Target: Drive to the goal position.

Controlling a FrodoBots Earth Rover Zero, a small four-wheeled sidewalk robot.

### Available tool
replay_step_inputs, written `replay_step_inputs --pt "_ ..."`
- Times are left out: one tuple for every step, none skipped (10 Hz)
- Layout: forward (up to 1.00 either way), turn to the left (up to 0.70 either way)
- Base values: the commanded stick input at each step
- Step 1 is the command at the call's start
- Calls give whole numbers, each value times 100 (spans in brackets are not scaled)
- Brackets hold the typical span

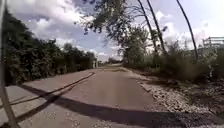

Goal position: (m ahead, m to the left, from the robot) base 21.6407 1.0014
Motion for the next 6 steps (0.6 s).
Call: replay_step_inputs --pt "70 0" --pt "70 0" --pt "70 0" --pt "70 0" --pt "70 0" --pt "70 0"
